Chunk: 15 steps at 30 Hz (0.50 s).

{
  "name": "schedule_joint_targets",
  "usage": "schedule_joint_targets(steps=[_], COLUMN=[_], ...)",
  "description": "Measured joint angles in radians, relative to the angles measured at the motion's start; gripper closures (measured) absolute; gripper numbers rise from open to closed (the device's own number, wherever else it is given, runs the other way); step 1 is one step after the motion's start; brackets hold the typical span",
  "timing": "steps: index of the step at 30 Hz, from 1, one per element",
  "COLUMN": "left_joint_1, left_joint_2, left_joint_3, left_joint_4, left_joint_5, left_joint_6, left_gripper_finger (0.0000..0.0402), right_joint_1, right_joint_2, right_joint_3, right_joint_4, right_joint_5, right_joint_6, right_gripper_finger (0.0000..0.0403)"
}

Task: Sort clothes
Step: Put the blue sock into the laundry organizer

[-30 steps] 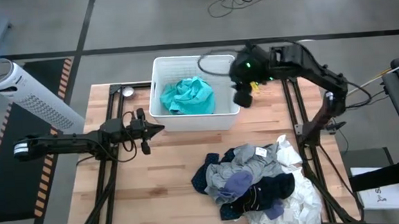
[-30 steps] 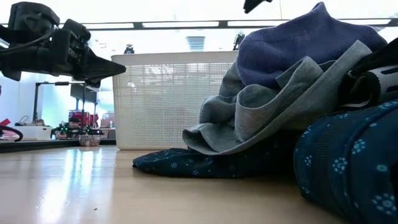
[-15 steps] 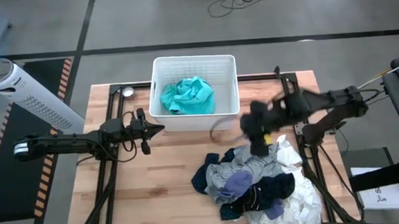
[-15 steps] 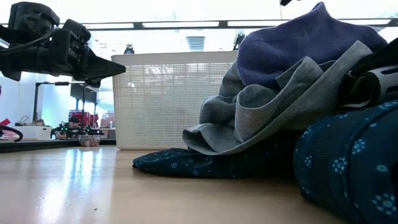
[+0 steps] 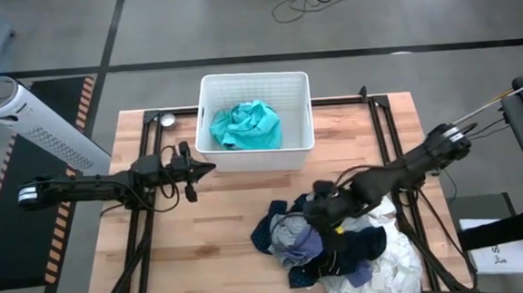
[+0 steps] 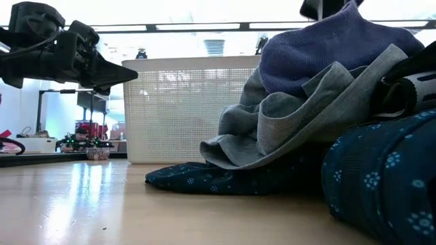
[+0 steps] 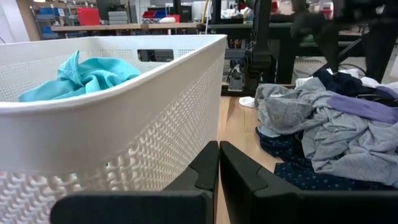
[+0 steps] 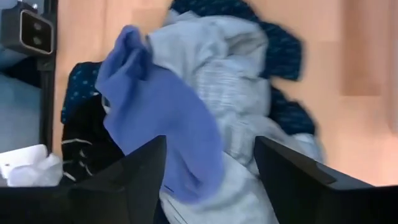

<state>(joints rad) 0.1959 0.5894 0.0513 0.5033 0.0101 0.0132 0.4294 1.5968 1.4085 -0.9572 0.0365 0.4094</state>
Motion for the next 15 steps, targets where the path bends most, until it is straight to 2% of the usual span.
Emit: schedule_joint_targets(steps=[7, 15], left_joint_1=[0.000, 0.000], left_joint_2=[0.002, 0.005], left_joint_3=[0.000, -0.002], left_joint_4=[-0.003, -0.003], left_joint_5=[0.000, 0.000], left_joint_6=[0.000, 0.000], left_gripper_finger=[0.0400, 0.0400], right_joint_1=[0.008, 0.011], right_joint_2=[0.130, 0.154], right_joint_3=[0.018, 0.026], right_joint_4=[0.084, 0.141], right_joint_5=[-0.147, -0.150], right_joint_6=[-0.017, -0.029], right_gripper_finger=[0.0135, 0.0126])
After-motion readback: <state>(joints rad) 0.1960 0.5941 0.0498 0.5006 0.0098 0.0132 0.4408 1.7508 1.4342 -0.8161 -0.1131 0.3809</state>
